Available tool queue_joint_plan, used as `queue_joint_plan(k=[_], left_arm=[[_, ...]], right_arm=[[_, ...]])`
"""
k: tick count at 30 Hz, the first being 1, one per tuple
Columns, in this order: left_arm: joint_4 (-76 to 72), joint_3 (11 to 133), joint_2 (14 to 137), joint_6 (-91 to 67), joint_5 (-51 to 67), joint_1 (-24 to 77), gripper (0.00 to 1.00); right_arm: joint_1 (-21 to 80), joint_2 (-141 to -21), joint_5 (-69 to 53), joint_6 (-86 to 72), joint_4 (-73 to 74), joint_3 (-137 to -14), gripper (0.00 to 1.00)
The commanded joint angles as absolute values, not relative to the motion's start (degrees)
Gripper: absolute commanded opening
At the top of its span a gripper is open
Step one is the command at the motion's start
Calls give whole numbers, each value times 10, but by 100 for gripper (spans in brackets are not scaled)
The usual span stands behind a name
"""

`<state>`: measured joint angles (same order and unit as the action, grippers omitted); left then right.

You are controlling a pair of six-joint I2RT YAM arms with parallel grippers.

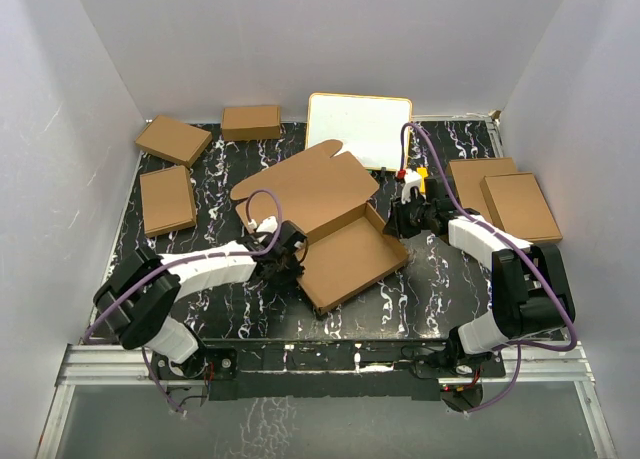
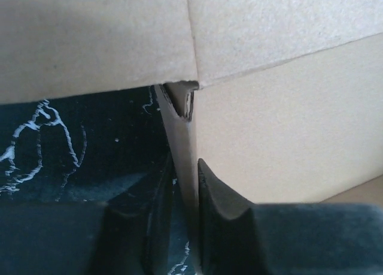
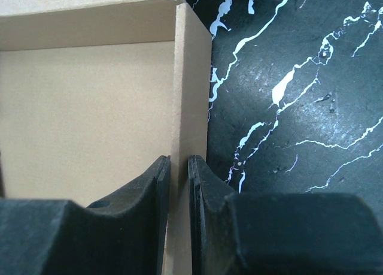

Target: Fold the paper box

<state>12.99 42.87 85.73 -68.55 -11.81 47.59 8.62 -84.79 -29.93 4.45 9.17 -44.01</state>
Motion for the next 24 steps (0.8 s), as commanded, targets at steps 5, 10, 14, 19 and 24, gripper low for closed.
queue_joint_plan(k=[5,10,14,19,24], left_arm=[[227,502,901,-624,-160,480,0],[270,550,928,-550,-195,475,0],[331,600,963,-515,-207,466,26],[345,620,967,-495,-204,463,44],[344,625,951,-494,-194,462,51]], right_arm=[[89,-832,-337,40,69,-437,23],[89,-827,-397,34,67,-432,39],[90,-823,-436,43,69,-432,51],[90,-817,-455,49,68,-429,57],[89,-815,-452,52,69,-429,58]])
